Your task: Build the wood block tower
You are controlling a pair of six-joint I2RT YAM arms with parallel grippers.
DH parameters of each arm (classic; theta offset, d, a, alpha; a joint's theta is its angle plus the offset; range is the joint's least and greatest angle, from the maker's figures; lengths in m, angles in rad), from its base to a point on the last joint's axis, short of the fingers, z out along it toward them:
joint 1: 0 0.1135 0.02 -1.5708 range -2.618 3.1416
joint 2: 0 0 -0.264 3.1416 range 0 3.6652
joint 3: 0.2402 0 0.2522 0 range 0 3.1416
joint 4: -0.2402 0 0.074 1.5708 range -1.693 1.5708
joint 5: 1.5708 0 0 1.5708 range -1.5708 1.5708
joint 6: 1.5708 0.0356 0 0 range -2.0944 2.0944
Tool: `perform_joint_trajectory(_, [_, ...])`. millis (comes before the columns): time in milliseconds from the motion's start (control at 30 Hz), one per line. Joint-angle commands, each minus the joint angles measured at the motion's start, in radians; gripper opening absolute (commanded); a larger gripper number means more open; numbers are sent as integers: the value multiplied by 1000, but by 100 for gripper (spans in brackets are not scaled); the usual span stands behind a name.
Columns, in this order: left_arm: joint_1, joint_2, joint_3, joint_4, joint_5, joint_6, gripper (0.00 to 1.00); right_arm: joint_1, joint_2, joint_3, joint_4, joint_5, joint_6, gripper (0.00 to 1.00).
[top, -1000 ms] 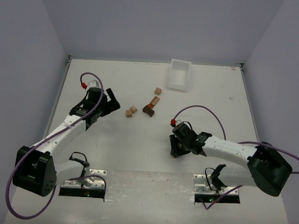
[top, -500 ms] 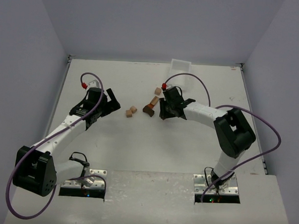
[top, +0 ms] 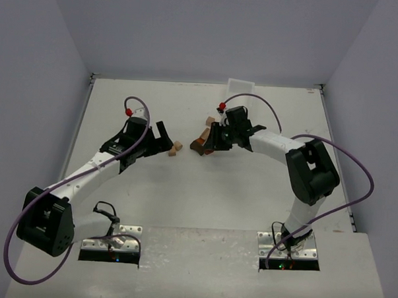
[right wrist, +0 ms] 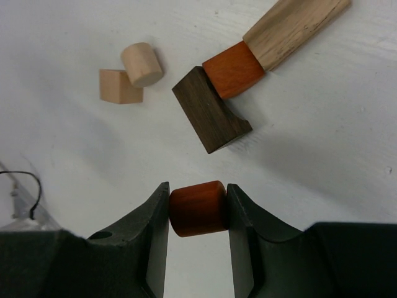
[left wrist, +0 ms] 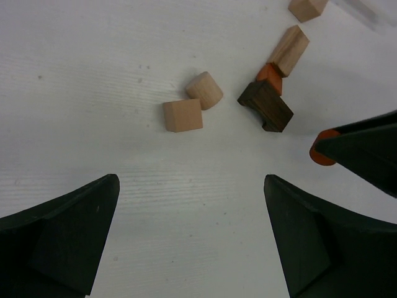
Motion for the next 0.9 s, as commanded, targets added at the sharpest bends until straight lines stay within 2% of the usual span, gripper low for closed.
perform_joint_trajectory(0, [-64,-41,27,137,138,97,100,-35,-42,-10,134,-255,118,23])
perform_joint_trajectory(67, [-110,-62,1,213,214,174,100,-48,-36,-5,168,-375,163,23])
perform_joint_trajectory(133, [-198,-81,-9,250,204,206,100,-66,-40,-5,171,-453,223,22])
perform_joint_trajectory(267, [-290,-55,17,268,141,216,100,-68,-91,-68,207,-455,289,23])
perform_joint_trajectory(400, [-375,7,69,268,-9,189,100,-68,-165,-135,276,-441,380,24])
perform_joint_trajectory(533, [-418,46,104,268,-94,153,97,-69,-201,-184,312,-439,433,25])
perform_joint_trajectory(667, [-456,76,128,268,-155,127,87,-69,-212,-222,382,-443,505,27])
perform_joint_trajectory(867, [-513,96,147,322,-231,115,65,-69,-212,-275,479,-447,608,27])
